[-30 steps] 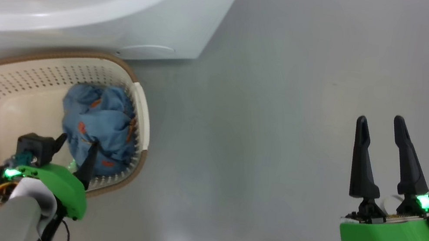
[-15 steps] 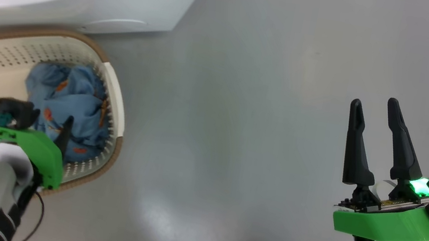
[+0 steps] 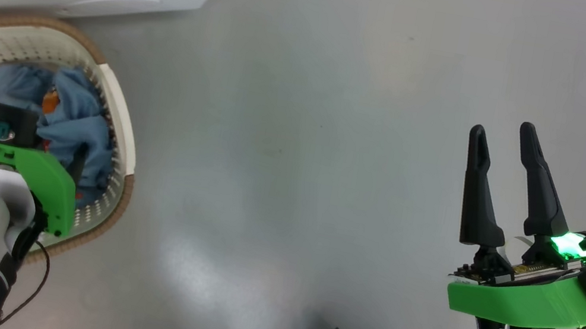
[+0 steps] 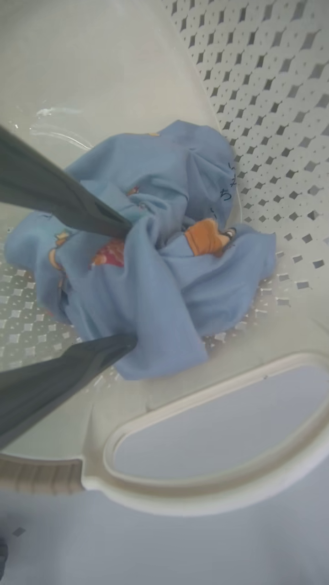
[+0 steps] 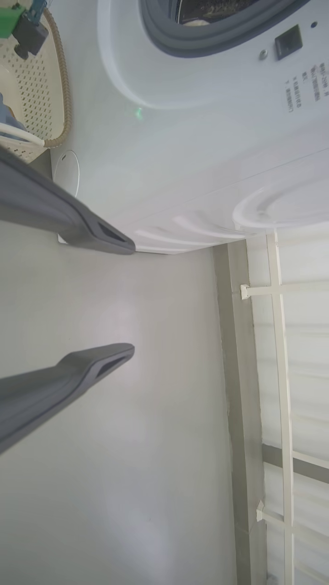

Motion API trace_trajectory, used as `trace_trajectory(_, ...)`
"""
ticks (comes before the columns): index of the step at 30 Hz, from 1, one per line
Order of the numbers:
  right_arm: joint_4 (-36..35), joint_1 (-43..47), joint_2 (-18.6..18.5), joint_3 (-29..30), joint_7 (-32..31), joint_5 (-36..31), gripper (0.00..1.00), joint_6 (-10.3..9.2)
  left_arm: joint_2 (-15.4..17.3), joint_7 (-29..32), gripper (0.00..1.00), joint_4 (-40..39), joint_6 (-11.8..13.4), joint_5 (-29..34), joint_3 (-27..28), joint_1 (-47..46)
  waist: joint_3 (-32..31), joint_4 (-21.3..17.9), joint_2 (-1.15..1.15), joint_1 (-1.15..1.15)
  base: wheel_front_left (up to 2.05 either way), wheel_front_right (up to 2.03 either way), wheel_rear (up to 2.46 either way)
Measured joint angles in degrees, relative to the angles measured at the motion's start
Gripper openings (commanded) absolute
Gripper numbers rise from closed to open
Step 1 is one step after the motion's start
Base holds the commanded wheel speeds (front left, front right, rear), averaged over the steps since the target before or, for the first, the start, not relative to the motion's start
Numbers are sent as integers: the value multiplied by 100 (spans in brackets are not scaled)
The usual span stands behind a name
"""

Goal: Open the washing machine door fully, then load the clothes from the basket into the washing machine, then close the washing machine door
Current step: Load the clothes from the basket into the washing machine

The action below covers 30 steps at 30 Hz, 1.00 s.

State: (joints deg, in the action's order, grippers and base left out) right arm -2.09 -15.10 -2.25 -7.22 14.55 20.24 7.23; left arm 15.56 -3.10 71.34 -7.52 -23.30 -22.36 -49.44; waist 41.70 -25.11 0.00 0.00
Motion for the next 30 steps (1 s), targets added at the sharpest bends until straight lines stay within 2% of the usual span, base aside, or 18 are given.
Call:
trace_trajectory(16, -101, -4, 5, -202, 0, 141, 100, 0, 501, 437, 100, -234, 0, -1018, -901, -187, 322, -267, 0, 0, 0, 0, 0)
trace_trajectory(17, -103, -4, 5, -205, 0, 141, 100, 0, 512, 471, 91, -234, 0, -1060, -929, -214, 331, -280, 0, 0, 0, 0, 0)
trace_trajectory(18, -107, -4, 5, -211, 0, 141, 100, 0, 526, 471, 71, -234, 0, -1101, -961, -230, 339, -293, 0, 0, 0, 0, 0)
trace_trajectory(19, -110, -4, 5, -218, 0, 141, 100, 0, 541, 471, 46, -236, 0, -1143, -1005, -232, 346, -306, 0, -1, 0, 0, 0)
trace_trajectory(23, -124, -4, 7, -240, 0, 141, 100, 0, 582, 482, 15, -236, 0, -1369, -1143, -232, 347, -351, 0, -1, 0, 0, 0)
trace_trajectory(24, -125, -4, 7, -241, 0, 141, 100, 0, 597, 488, 15, -236, 0, -1411, -1182, -232, 340, -356, 0, -1, 0, 0, 0)
trace_trajectory(25, -126, -4, 7, -241, 0, 141, 100, 0, 609, 488, 4, -237, 0, -1448, -1216, -233, 334, -359, 0, -1, 0, 0, 0)
trace_trajectory(26, -127, -4, 7, -241, 0, 140, 100, 0, 620, 487, 0, -238, 0, -1478, -1244, -233, 328, -358, 0, -1, 0, 0, 0)
trace_trajectory(30, -127, -4, 7, -221, 0, 140, 100, 0, 630, 417, 0, -255, 0, -1697, -1336, -250, 298, -329, 0, -1, 0, 0, 0)
